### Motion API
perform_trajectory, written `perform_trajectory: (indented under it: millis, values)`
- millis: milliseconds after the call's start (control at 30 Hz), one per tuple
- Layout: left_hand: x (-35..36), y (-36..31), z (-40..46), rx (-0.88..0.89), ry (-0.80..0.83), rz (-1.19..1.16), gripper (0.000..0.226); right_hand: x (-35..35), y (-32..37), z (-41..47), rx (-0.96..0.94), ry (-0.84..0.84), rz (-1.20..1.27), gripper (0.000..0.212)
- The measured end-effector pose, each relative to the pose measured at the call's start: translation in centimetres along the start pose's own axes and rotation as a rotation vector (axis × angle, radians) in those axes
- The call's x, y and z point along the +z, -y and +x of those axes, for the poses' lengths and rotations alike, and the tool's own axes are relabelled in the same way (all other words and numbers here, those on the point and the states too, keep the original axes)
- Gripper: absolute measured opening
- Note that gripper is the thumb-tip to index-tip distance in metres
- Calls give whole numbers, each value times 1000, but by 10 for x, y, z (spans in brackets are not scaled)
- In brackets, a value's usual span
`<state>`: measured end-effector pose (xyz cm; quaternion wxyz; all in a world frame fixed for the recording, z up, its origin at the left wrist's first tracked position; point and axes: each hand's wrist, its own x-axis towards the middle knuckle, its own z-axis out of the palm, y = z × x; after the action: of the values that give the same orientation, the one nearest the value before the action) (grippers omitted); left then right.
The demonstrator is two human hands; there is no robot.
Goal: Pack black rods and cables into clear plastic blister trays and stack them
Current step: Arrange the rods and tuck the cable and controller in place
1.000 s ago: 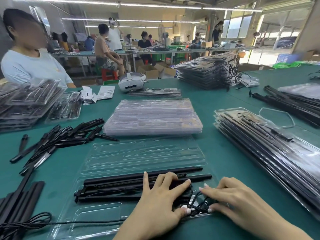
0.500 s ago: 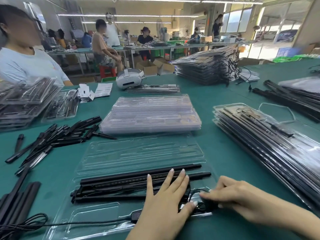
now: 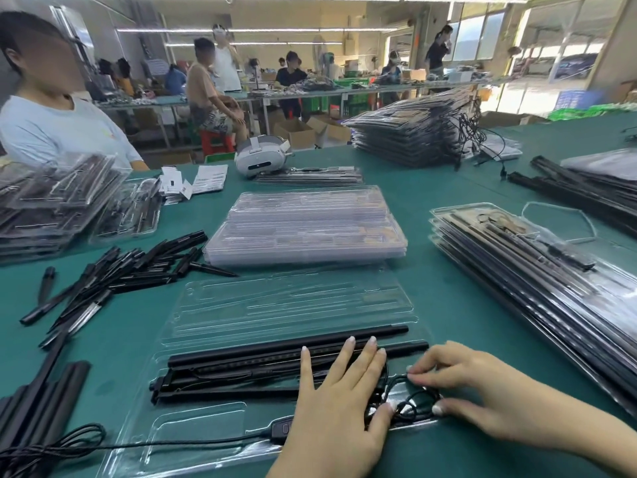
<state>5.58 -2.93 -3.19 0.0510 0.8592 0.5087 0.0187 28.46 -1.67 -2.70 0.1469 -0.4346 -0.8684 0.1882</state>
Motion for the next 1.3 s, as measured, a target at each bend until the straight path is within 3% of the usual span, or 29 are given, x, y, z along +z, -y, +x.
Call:
perform_trajectory:
  millis: [33, 167, 300, 367, 433, 633, 700, 767, 867, 1033, 1200, 1300]
  values:
    - [-6, -1, -1, -14, 65, -25, 54, 2, 1, -2, 16, -17, -5, 34]
    - [-6, 4, 5, 19, -12, -43, 55, 2, 3, -8, 88, -60, 114, 26]
    - [-4, 2, 5, 48, 123, -141, 48, -1, 7, -10, 154, -76, 216, 23]
    - [-1, 4, 3, 130, -17, -69, 46, 0, 10, -8, 180, -146, 222, 21]
    - [-1, 4, 4, 52, 131, -44, 40, 1, 12, -4, 219, -197, 208, 24]
    - [1, -9, 2, -51, 42, 158, 49, -5, 21, 13, 277, -39, 52, 23]
    - [1, -15, 3, -67, 43, 124, 54, -7, 21, 11, 271, -59, 81, 19]
    - [5, -19, 4, -66, 5, 98, 53, -4, 23, 6, 255, -93, 66, 38]
    - [16, -26, 5, -73, -41, 146, 54, 8, 29, 6, 149, -194, -225, 32]
    - [16, -34, 6, -70, 7, 13, 51, 26, 46, 4, 125, -336, -459, 41]
    - [14, -21, 9, -8, -241, -345, 47, 31, 48, -5, 115, -379, -458, 50]
    - [19, -14, 16, -20, -186, -380, 47, 29, 52, -9, 98, -387, -461, 58]
